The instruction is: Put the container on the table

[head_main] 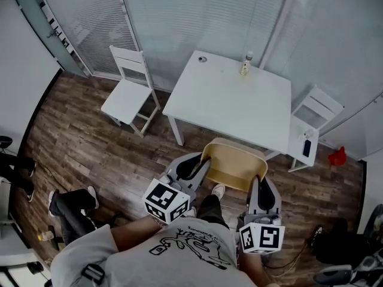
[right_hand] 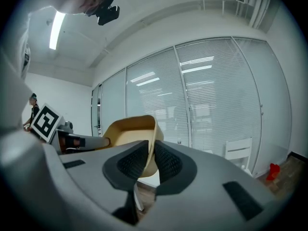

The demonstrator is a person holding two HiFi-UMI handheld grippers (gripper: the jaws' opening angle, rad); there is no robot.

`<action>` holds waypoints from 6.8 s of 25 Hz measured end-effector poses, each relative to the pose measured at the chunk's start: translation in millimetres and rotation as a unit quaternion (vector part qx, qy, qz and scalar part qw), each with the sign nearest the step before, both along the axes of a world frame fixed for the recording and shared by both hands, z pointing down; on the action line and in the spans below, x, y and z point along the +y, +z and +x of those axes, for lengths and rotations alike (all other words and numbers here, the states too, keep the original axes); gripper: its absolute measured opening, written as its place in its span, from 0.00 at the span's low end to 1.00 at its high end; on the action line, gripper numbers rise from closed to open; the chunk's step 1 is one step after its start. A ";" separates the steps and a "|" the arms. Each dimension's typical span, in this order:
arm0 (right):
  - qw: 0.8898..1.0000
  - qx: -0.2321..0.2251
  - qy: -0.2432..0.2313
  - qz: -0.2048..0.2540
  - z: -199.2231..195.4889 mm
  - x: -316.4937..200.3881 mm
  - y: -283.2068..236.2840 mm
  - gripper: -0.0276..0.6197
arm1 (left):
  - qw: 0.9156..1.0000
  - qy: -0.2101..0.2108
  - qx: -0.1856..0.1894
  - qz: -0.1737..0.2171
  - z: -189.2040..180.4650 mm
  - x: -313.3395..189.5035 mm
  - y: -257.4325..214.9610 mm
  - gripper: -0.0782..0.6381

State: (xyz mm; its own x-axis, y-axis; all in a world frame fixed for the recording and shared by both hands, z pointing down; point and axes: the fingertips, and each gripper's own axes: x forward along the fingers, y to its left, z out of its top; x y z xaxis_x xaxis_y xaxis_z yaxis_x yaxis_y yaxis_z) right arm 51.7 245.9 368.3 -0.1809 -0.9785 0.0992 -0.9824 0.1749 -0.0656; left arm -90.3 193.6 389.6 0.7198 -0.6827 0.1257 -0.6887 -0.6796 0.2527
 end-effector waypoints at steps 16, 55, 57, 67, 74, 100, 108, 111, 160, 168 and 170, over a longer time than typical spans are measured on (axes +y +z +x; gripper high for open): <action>1.000 -0.016 -0.019 -0.014 107.5 -115.7 11.3 0.10 | 1.000 -0.013 -0.012 -0.013 105.3 -110.6 7.6 0.18; 0.999 -0.007 -0.041 -0.024 129.0 -325.9 20.4 0.10 | 0.999 -0.039 0.000 -0.030 126.5 -314.9 24.4 0.18; 0.999 -0.003 -0.037 -0.022 122.9 -343.6 18.1 0.10 | 0.999 -0.034 0.001 -0.030 120.8 -332.7 23.9 0.18; 1.000 0.004 -0.009 -0.022 103.9 -420.4 21.3 0.10 | 1.000 -0.003 0.003 -0.030 104.8 -417.1 27.7 0.18; 1.000 0.010 0.006 -0.027 96.0 -448.5 24.7 0.10 | 0.999 0.015 0.002 -0.034 98.6 -449.5 31.5 0.18; 0.987 -0.013 0.015 -0.158 109.0 -480.0 149.3 0.10 | 0.984 0.037 -0.048 -0.170 111.9 -476.9 159.4 0.18; 0.974 -0.022 0.017 -0.226 117.8 -486.6 217.3 0.10 | 0.971 0.033 -0.065 -0.227 118.5 -481.3 216.0 0.18; 0.969 -0.021 0.014 -0.245 119.3 -489.6 239.9 0.10 | 0.966 0.030 -0.071 -0.248 119.2 -483.0 236.7 0.18; 0.951 -0.012 0.017 -0.309 151.1 -496.5 360.9 0.14 | 0.947 0.005 -0.144 -0.287 119.9 -494.3 357.9 0.30; 0.975 -0.012 -0.017 -0.220 136.0 -498.4 269.8 0.11 | 0.974 0.011 -0.098 -0.204 117.7 -497.8 275.0 0.16; 0.980 -0.010 -0.027 -0.199 130.1 -496.9 242.9 0.11 | 0.979 0.014 -0.084 -0.183 118.7 -496.9 250.0 0.15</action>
